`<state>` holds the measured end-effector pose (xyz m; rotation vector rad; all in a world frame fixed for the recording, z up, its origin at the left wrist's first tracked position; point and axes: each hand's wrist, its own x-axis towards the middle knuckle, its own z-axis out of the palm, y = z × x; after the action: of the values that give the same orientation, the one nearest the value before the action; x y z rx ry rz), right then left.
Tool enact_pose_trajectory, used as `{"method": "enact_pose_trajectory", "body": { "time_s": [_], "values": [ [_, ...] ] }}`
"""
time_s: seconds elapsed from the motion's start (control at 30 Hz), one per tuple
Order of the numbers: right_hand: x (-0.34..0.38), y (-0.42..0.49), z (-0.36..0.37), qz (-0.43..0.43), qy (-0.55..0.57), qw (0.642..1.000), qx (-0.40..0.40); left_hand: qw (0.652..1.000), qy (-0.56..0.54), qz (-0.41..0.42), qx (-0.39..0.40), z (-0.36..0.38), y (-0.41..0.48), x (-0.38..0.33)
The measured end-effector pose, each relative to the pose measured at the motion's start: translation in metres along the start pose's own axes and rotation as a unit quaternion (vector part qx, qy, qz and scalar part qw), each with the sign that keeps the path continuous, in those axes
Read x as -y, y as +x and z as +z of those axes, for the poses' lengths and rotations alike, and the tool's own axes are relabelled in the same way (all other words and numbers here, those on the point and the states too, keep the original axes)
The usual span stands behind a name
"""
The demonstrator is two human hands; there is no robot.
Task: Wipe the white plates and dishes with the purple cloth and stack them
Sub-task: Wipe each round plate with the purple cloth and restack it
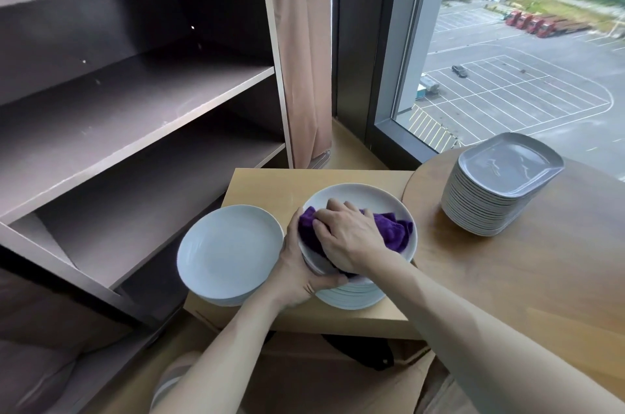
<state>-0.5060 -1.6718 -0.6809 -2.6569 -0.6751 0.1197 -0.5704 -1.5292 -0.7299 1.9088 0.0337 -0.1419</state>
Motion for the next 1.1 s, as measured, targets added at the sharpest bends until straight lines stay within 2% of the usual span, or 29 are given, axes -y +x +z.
{"method": "enact_pose_trajectory", "body": {
  "time_s": [0.1, 0.3, 0.47, 0.63, 0.93, 1.1],
  "values": [
    [-0.002, -0.018, -0.008, -0.026, 0.011, 0.999, 0.034, 1.0, 0.005, -0.015, 0.004, -0.001, 0.0, -0.001],
    [-0.017, -0.044, -0.027, -0.061, -0.082, 0.994, 0.035, 1.0, -0.007, -0.021, -0.003, -0.001, -0.005, -0.006],
    [-0.044, -0.051, -0.036, -0.02, -0.176, 0.984, -0.015, 1.0, -0.015, -0.013, 0.003, -0.002, -0.006, -0.006],
    [-0.064, -0.03, -0.038, 0.02, -0.287, 0.956, -0.057, 1.0, -0.028, -0.014, 0.005, -0.001, -0.004, -0.004],
    [-0.063, 0.012, -0.02, 0.023, -0.262, 0.96, -0.094, 0.999, -0.044, -0.01, 0.008, 0.001, -0.002, 0.002],
    [-0.049, 0.026, -0.008, 0.041, -0.212, 0.971, -0.099, 0.999, -0.044, -0.004, 0.015, 0.0, 0.0, 0.004]
  ]
}}
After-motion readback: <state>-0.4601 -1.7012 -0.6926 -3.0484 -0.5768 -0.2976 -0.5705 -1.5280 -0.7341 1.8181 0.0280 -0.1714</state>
